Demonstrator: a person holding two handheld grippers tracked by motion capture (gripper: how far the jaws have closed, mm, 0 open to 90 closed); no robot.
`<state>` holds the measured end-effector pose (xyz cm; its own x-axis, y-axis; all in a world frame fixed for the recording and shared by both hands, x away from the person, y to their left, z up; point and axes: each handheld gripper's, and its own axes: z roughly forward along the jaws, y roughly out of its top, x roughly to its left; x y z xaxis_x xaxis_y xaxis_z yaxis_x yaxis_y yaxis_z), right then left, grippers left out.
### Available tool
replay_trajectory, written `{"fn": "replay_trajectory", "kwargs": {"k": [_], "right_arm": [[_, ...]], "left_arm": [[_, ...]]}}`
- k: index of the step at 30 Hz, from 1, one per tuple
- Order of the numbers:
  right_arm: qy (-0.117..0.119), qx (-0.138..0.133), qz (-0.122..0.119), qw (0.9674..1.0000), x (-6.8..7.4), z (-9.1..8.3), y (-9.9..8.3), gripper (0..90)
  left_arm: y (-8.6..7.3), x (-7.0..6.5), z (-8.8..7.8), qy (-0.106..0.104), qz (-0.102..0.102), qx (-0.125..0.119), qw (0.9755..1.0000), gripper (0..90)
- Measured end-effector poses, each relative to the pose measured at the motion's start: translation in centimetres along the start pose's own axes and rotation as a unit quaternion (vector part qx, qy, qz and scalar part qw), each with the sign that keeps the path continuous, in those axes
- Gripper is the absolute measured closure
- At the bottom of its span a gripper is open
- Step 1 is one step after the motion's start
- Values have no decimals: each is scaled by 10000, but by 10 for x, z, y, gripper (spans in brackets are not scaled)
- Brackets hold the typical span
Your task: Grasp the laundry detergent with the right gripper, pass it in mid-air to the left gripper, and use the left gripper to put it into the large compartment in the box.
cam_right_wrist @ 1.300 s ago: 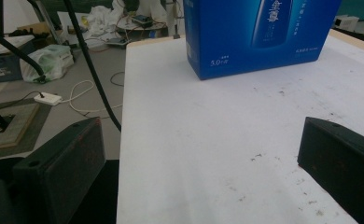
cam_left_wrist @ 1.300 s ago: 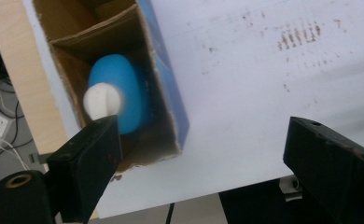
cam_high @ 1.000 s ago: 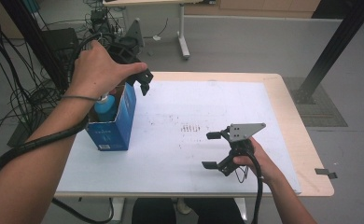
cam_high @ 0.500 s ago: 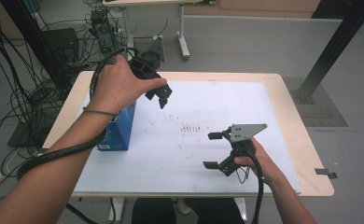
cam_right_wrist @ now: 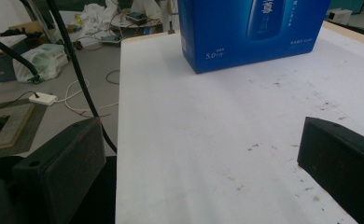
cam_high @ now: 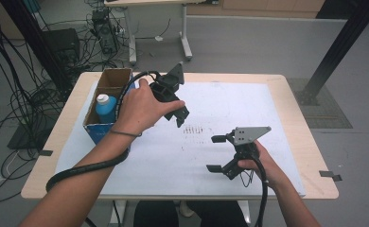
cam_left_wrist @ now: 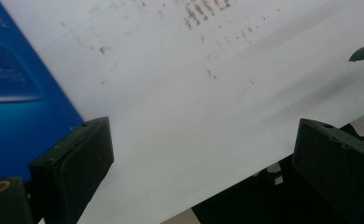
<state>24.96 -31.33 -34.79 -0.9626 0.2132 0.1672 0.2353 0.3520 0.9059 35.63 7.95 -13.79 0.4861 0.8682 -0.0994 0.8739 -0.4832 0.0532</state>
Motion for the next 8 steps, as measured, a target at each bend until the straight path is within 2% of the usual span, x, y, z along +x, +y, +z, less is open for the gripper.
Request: {"fn": "replay_trajectory", "kwargs": {"k": [8], "right_arm": [[-18, 0, -3, 10000, 0, -2, 0, 7]], "left_arm": [[1, 1, 3, 7, 5, 24, 10000, 56]]}}
